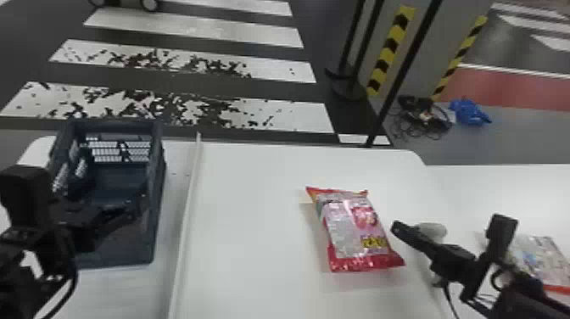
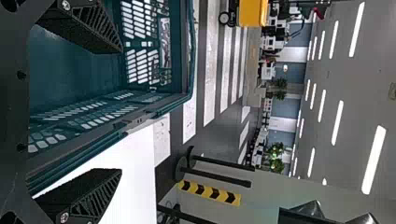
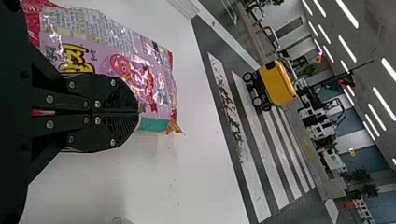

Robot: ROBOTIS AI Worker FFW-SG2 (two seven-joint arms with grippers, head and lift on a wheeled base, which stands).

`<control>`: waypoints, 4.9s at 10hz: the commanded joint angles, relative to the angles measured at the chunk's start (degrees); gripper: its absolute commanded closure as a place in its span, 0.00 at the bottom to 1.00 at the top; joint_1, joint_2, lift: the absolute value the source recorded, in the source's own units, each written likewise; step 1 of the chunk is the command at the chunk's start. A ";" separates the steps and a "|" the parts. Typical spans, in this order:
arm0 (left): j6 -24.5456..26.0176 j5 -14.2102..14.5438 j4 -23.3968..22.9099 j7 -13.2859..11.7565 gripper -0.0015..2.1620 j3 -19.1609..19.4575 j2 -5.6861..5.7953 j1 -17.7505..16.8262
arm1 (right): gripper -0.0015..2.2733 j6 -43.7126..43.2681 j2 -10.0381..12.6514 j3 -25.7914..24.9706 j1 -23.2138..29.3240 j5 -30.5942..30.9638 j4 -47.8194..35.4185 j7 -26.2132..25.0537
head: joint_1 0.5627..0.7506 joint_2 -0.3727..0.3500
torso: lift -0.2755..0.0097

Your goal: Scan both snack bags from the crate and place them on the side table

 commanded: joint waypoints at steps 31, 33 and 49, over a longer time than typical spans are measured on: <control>0.02 -4.20 -2.20 1.49 0.04 -3.43 -0.19 0.26 | 0.03 0.62 -0.51 -7.74 -1.54 13.03 -0.39 0.71 | 0.70 0.03 | 0.62; 0.02 -4.20 -1.59 1.40 0.04 -3.16 -0.19 0.17 | 0.03 -2.36 -2.27 -7.48 -4.00 15.14 4.79 0.35 | 0.70 0.03 | 0.62; 0.02 -4.20 -0.53 1.14 0.04 -3.51 -0.28 0.08 | 0.98 12.75 0.10 -2.73 -6.02 19.44 -5.32 1.50 | 0.70 0.03 | 0.62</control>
